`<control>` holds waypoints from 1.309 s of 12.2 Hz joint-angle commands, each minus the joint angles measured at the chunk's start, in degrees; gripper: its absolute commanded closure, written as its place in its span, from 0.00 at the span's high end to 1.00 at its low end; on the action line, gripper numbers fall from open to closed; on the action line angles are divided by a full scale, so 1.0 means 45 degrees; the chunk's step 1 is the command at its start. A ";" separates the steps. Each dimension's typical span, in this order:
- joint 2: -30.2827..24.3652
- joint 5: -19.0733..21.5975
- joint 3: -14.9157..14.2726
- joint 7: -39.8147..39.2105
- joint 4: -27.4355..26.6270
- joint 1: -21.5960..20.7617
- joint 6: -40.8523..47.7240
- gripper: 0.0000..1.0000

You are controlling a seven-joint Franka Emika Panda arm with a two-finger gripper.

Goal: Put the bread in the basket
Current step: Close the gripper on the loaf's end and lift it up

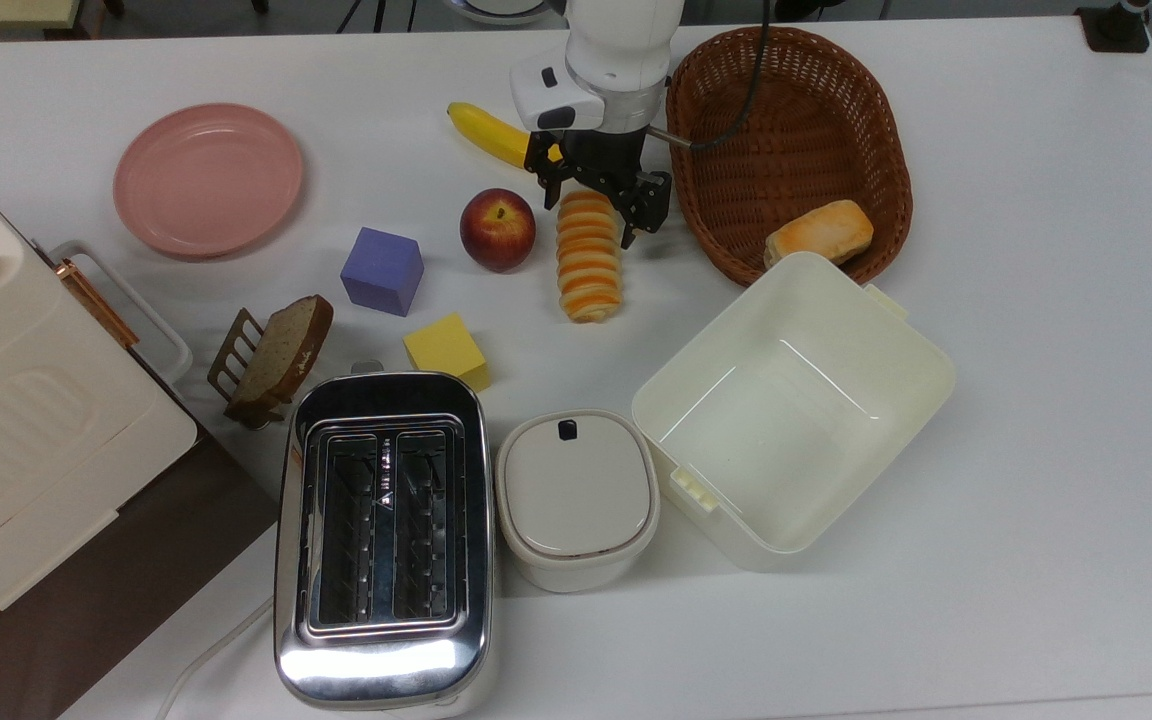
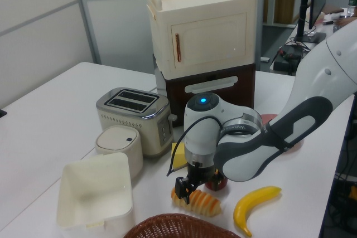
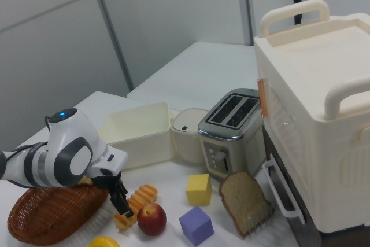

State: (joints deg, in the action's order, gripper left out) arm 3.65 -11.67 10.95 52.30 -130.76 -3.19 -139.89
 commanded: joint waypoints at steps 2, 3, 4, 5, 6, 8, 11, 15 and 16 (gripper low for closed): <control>0.0263 -0.0745 -0.0052 0.0273 0.0074 -0.0014 -0.0183 1.00; 0.0283 -0.0863 -0.0051 0.0273 0.0074 -0.0014 -0.0183 1.00; 0.0303 -0.0903 -0.0051 0.0273 0.0074 -0.0014 -0.0183 1.00; 0.0303 -0.0923 -0.0051 0.0273 0.0074 -0.0014 -0.0183 1.00; 0.0322 -0.0981 -0.0071 0.0273 0.0074 -0.0014 -0.0144 1.00; 0.0323 -0.1040 -0.0071 0.0273 0.0074 -0.0014 -0.0144 1.00; 0.0381 -0.1235 -0.0071 0.0273 0.0055 -0.0014 -0.0144 0.93; 0.0479 -0.1275 -0.0071 0.0273 0.0055 0.0006 -0.0144 0.64; 0.0479 -0.1294 -0.0071 0.0273 0.0055 0.0006 -0.0124 0.48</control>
State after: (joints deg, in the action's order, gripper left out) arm 5.27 -15.93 10.89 52.30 -130.73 -3.12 -139.89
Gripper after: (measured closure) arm 0.273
